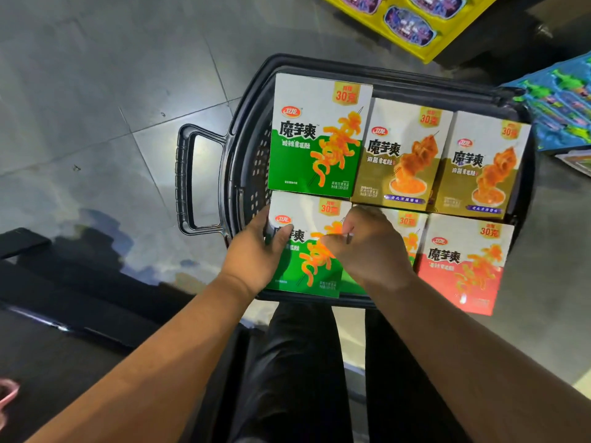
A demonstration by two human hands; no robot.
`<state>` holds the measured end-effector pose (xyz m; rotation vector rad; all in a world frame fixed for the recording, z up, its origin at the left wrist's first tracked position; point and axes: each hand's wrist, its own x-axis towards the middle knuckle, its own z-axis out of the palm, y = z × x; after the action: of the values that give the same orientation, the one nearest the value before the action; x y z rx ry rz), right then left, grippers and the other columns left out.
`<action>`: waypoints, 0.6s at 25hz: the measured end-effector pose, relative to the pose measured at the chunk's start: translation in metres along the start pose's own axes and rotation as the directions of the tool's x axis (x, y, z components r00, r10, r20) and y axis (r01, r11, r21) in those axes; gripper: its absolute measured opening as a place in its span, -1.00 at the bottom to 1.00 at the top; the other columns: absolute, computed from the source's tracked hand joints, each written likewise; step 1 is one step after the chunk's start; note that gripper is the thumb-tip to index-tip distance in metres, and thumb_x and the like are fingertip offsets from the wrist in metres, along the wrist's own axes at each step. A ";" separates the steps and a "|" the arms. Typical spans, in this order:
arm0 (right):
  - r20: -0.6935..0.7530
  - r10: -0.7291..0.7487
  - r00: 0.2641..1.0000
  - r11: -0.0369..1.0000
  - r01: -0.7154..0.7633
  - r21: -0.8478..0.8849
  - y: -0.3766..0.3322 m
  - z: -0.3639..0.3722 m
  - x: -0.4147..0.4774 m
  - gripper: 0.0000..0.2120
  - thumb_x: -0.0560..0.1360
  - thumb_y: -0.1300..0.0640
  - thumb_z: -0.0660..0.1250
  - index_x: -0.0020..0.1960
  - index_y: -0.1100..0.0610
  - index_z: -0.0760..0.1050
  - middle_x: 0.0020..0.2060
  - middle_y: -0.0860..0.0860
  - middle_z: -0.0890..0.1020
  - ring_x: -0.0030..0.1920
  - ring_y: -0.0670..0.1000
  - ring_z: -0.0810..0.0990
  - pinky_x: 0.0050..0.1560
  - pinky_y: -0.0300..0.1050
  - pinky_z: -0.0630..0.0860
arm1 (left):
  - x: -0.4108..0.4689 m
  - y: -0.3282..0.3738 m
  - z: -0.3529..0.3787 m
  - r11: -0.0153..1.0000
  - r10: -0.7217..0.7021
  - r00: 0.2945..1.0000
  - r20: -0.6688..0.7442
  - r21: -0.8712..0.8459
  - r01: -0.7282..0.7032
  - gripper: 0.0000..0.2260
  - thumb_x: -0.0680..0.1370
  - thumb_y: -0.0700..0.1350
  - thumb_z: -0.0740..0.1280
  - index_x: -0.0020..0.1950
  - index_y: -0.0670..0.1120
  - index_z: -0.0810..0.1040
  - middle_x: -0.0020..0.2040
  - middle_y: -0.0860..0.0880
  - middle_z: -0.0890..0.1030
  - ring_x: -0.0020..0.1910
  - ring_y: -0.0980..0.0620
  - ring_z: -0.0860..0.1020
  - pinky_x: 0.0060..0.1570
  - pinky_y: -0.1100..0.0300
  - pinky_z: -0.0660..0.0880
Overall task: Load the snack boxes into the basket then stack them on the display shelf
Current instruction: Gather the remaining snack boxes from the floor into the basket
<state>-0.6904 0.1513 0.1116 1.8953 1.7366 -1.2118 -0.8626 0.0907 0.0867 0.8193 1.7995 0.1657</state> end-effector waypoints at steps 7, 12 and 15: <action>-0.063 -0.018 0.998 0.993 0.025 0.113 0.009 0.016 -0.012 -0.79 0.44 0.06 0.48 -0.09 0.01 0.43 0.09 -0.02 0.42 -0.27 -0.14 0.51 -0.14 -0.21 0.31 | 0.003 -0.004 0.004 0.998 0.051 0.996 -0.074 -0.022 -0.053 -0.60 0.62 -0.05 0.30 0.46 0.00 0.38 -0.02 -0.03 0.58 -0.05 0.05 0.52 -0.09 0.32 0.38; -0.117 -0.092 0.989 0.992 0.101 0.076 0.007 0.021 -0.006 -0.79 0.45 0.15 0.46 0.04 0.12 0.52 0.18 0.07 0.43 -0.21 0.04 0.60 -0.15 -0.14 0.37 | 0.009 -0.001 0.011 0.997 -0.002 0.997 -0.073 0.071 0.007 -0.55 0.63 0.00 0.27 0.51 -0.01 0.32 0.22 -0.02 0.62 0.19 -0.07 0.56 0.00 0.26 0.42; -0.115 -0.160 0.980 0.986 0.164 0.029 0.008 0.021 -0.008 -0.77 0.43 0.17 0.47 0.06 0.17 0.55 0.17 0.13 0.46 -0.16 0.17 0.64 -0.16 -0.14 0.39 | 0.001 0.003 0.006 0.984 0.038 0.995 -0.093 0.178 -0.021 -0.48 0.60 0.02 0.32 0.53 -0.04 0.29 0.33 -0.09 0.53 0.28 -0.12 0.51 0.15 0.12 0.44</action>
<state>-0.6903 0.1299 0.1024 1.9086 1.9736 -1.2246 -0.8563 0.0921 0.0857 0.9785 1.9130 0.0659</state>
